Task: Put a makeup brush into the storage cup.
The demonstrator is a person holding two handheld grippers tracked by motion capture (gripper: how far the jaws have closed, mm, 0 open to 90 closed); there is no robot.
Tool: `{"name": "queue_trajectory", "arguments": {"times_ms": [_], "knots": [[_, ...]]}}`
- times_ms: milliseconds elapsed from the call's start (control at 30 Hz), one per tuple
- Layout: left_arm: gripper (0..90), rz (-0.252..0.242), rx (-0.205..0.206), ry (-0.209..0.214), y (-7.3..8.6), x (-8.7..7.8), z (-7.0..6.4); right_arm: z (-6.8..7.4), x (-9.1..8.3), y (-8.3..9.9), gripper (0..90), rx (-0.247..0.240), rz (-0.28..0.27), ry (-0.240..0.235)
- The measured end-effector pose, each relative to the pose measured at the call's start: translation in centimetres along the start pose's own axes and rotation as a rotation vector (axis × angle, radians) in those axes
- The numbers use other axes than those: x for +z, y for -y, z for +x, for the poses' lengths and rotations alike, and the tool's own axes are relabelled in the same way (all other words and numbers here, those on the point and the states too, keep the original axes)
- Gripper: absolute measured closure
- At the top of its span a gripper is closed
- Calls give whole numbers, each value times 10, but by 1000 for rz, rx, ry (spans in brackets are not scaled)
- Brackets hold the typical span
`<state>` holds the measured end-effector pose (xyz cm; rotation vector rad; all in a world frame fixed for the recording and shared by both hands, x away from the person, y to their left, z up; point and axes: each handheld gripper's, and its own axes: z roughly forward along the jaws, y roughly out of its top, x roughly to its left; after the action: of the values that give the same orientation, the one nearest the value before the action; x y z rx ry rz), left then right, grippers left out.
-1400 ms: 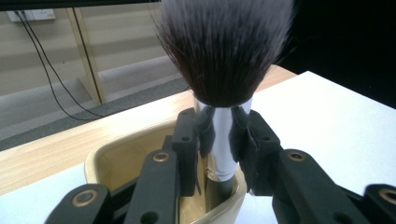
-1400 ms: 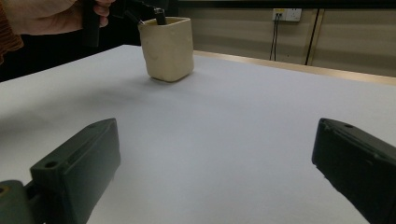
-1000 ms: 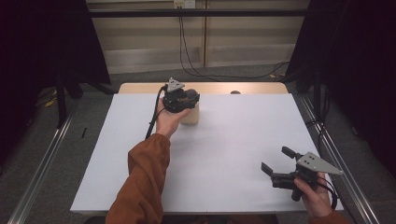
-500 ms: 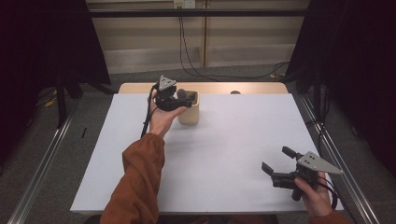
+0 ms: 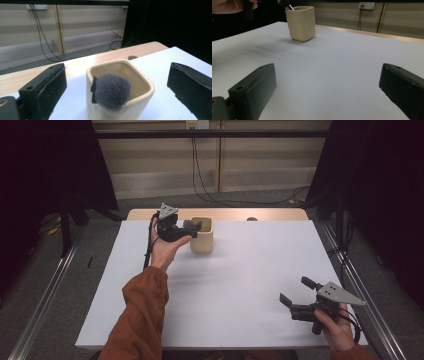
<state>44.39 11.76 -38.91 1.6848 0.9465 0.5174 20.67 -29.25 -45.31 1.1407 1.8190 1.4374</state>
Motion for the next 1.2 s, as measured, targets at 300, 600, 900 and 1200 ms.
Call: {"name": "queue_trajectory", "arguments": {"times_ms": [300,600,900,1200], "knots": [[17,-26,41,27,-3,-18,-4,-1,-2,0,8,5,0,13],[23,-8,35,21,2,-35,-2,2,-5,-1,9,1,-7,21],[27,-12,50,10,10,-48,0,2,-1,-1,9,5,1,15],[29,-15,45,26,19,-64,-2,1,-2,-1,9,-3,2,16]]}}
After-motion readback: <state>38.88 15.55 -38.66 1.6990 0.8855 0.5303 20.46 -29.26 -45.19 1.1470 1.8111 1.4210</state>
